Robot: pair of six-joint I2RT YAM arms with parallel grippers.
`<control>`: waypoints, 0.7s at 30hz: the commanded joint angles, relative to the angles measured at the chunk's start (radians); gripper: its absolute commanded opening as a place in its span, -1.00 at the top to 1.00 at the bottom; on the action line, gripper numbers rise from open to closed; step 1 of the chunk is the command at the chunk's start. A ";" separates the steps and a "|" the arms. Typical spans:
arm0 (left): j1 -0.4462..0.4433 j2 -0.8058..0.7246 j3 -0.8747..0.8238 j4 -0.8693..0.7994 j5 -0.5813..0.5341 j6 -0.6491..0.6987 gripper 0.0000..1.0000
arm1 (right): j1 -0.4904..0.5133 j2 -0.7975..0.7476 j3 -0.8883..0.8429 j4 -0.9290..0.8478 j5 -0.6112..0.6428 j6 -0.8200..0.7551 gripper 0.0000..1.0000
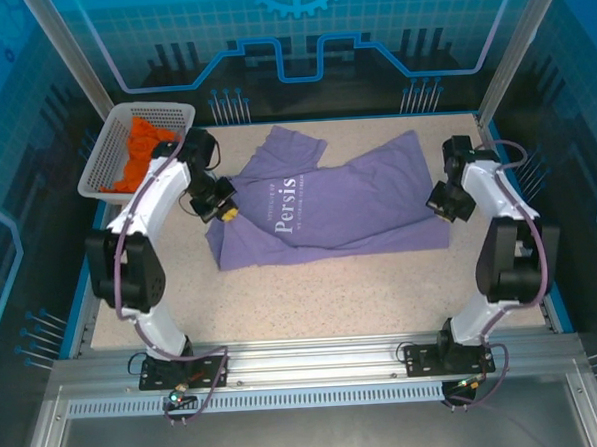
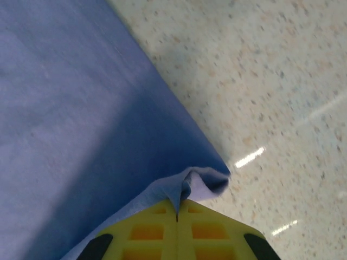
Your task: Fold and stack the t-shirts
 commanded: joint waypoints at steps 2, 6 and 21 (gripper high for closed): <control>0.053 0.149 0.125 -0.011 0.058 0.062 1.00 | 0.005 0.163 0.151 -0.044 0.025 -0.077 1.00; 0.057 0.293 0.271 -0.041 0.058 0.079 1.00 | 0.000 0.284 0.248 -0.074 0.008 -0.092 1.00; 0.054 0.405 0.500 0.089 0.011 -0.011 0.00 | -0.082 0.439 0.393 -0.121 -0.124 -0.064 0.90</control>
